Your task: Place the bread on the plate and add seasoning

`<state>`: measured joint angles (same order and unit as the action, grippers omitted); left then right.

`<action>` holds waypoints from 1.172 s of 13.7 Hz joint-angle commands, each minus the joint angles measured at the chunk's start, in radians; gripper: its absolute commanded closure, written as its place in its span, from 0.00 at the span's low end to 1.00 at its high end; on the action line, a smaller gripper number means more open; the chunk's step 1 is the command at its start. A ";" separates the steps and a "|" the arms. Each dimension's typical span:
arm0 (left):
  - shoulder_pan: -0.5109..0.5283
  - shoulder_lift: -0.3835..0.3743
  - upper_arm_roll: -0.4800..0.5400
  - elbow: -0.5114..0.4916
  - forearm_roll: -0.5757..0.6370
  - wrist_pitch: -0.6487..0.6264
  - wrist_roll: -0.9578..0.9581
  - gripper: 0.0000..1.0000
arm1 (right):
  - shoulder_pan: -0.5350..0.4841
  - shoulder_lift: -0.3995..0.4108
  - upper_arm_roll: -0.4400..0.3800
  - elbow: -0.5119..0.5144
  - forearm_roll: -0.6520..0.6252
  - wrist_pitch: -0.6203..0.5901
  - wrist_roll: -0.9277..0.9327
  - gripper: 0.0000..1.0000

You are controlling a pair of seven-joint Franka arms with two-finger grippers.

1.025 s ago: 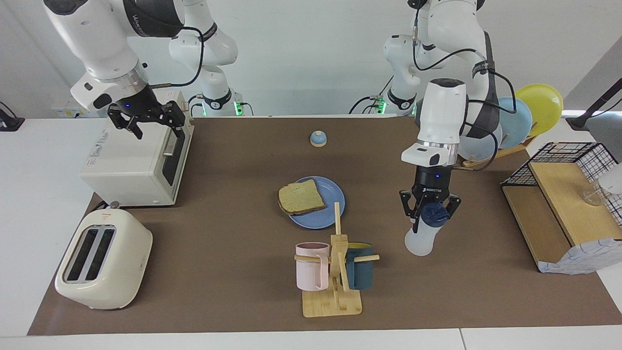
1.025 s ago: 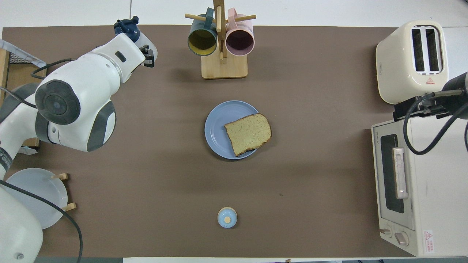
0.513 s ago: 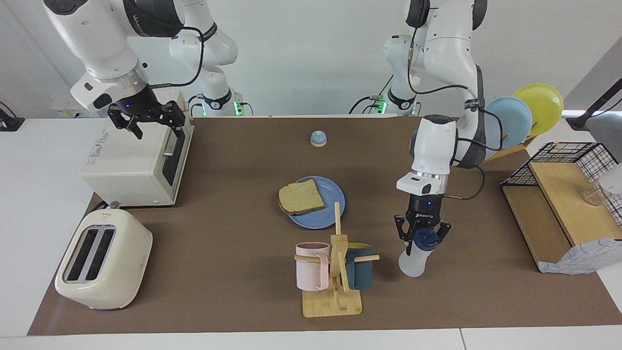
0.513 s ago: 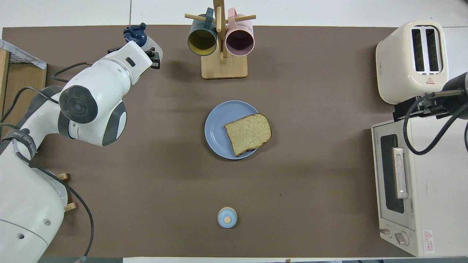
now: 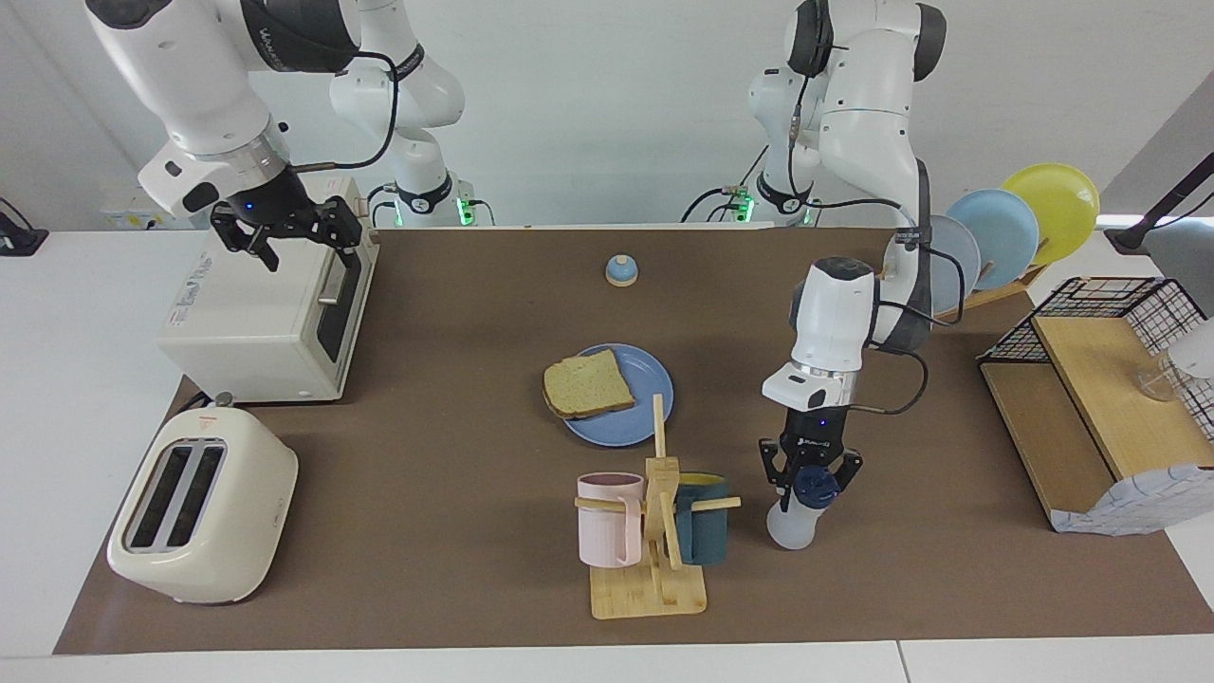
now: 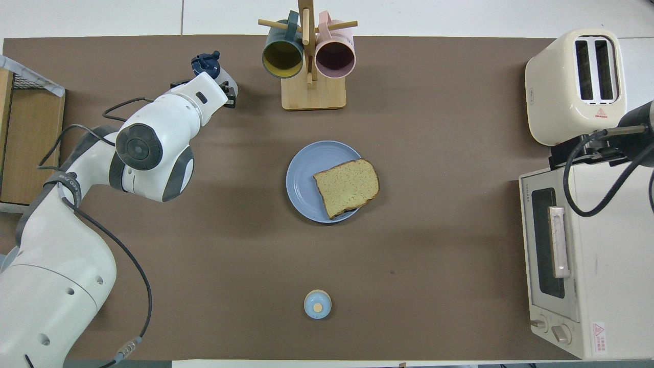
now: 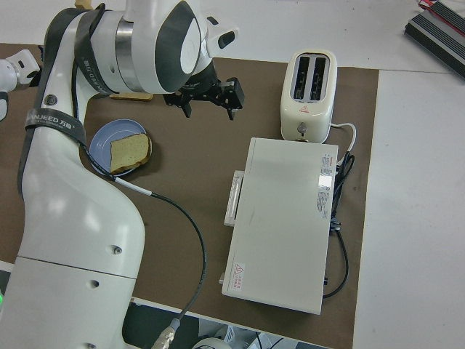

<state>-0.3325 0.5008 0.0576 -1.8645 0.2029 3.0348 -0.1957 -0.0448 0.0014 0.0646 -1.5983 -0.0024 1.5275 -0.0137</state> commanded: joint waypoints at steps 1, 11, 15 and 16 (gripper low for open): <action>0.013 0.024 -0.010 0.018 -0.008 0.032 0.007 0.85 | -0.017 -0.003 0.009 0.003 0.022 -0.024 -0.029 0.00; 0.029 0.027 -0.012 0.008 -0.010 0.033 0.005 0.00 | -0.018 -0.003 0.009 0.003 0.022 -0.024 -0.029 0.00; 0.029 0.027 -0.012 0.005 -0.011 0.033 0.005 0.00 | -0.017 -0.003 0.009 0.003 0.024 -0.024 -0.029 0.00; 0.029 0.027 -0.012 0.004 -0.011 0.033 0.004 0.00 | -0.017 -0.003 0.007 0.003 0.024 -0.024 -0.029 0.00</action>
<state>-0.3165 0.5151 0.0570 -1.8644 0.2029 3.0464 -0.1957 -0.0448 0.0014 0.0648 -1.5983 -0.0024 1.5263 -0.0137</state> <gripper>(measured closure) 0.000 0.000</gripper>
